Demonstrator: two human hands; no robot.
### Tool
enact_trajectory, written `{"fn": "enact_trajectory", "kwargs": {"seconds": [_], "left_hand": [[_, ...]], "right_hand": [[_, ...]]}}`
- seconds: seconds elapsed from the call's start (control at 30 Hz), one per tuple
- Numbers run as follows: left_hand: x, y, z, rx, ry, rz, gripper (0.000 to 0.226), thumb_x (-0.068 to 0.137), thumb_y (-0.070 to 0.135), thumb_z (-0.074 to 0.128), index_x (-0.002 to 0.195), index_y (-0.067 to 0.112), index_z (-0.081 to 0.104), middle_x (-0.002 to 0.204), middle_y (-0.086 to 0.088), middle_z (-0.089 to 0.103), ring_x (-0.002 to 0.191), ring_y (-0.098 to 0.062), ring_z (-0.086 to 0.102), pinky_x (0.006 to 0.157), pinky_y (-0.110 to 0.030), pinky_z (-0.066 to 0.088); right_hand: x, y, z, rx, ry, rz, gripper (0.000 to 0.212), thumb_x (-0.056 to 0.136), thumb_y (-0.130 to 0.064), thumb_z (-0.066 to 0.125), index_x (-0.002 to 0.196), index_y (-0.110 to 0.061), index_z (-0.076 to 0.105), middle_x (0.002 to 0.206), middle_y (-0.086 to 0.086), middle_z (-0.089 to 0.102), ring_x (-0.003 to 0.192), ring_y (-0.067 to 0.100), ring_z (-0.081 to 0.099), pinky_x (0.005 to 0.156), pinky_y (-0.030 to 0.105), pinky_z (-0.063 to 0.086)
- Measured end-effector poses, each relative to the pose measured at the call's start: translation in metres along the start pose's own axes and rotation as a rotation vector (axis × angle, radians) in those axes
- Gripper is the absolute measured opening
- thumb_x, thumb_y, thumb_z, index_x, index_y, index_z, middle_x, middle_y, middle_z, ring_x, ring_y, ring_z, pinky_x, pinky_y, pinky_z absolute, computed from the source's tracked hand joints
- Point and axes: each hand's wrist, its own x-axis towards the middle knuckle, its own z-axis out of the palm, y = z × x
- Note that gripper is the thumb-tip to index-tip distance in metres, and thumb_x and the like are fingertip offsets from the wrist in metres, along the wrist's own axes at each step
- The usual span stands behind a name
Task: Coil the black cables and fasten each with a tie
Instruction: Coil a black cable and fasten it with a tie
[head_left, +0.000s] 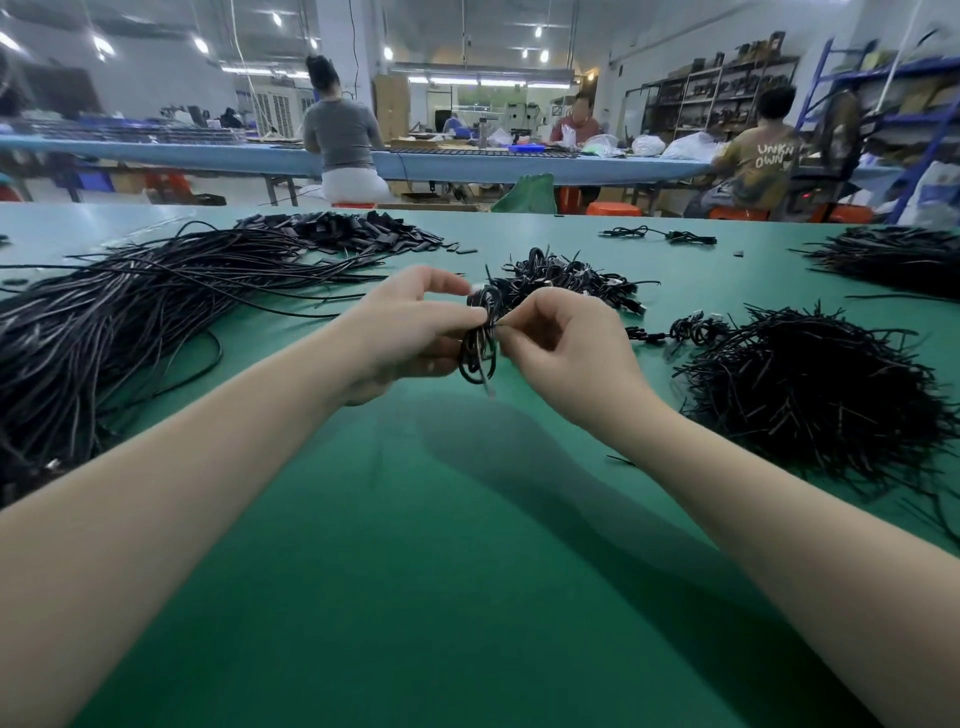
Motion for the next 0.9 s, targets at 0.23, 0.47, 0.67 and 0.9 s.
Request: {"fn": "enact_trajectory", "kwargs": {"seconds": [0.23,0.47,0.67,0.9], "left_hand": [[-0.003,0.007,-0.01,-0.388,-0.354,-0.52,0.019,0.08,0.014,0.054,0.064,0.011,0.063,0.051,0.004,0.053,0.034,-0.002,0.047,0.034,-0.011,0.037],[0.002,0.004,-0.015,0.267,-0.091,-0.15,0.02,0.092,0.024,0.06,0.108,0.035,0.067,0.104,0.008,0.073,0.095,-0.005,0.067,0.079,-0.027,0.048],[-0.003,0.002,-0.002,0.295,-0.028,0.213,0.021,0.091,0.034,0.063,0.09,0.016,0.073,0.082,0.002,0.073,0.072,-0.012,0.063,0.065,-0.023,0.05],[-0.002,0.002,0.003,-0.171,-0.119,-0.252,0.023,0.099,0.019,0.048,0.08,0.012,0.059,0.056,0.003,0.061,0.041,-0.005,0.049,0.038,-0.014,0.042]], "right_hand": [[-0.013,0.003,-0.003,-0.469,0.054,-0.789,0.005,0.08,0.011,0.062,0.076,0.008,0.063,0.075,0.019,0.061,0.083,0.037,0.068,0.066,0.043,0.057],[0.003,-0.002,-0.006,0.249,0.084,0.095,0.012,0.087,-0.008,0.063,0.076,-0.012,0.061,0.073,0.006,0.065,0.065,0.019,0.062,0.057,0.029,0.05],[0.002,-0.001,-0.003,0.408,-0.029,0.169,0.011,0.088,-0.003,0.064,0.078,-0.008,0.064,0.07,0.004,0.067,0.063,0.009,0.065,0.063,0.023,0.055],[-0.005,0.002,-0.006,-0.455,0.131,-0.457,0.008,0.082,-0.003,0.064,0.076,-0.007,0.066,0.072,0.006,0.062,0.068,0.028,0.059,0.06,0.033,0.045]]}}
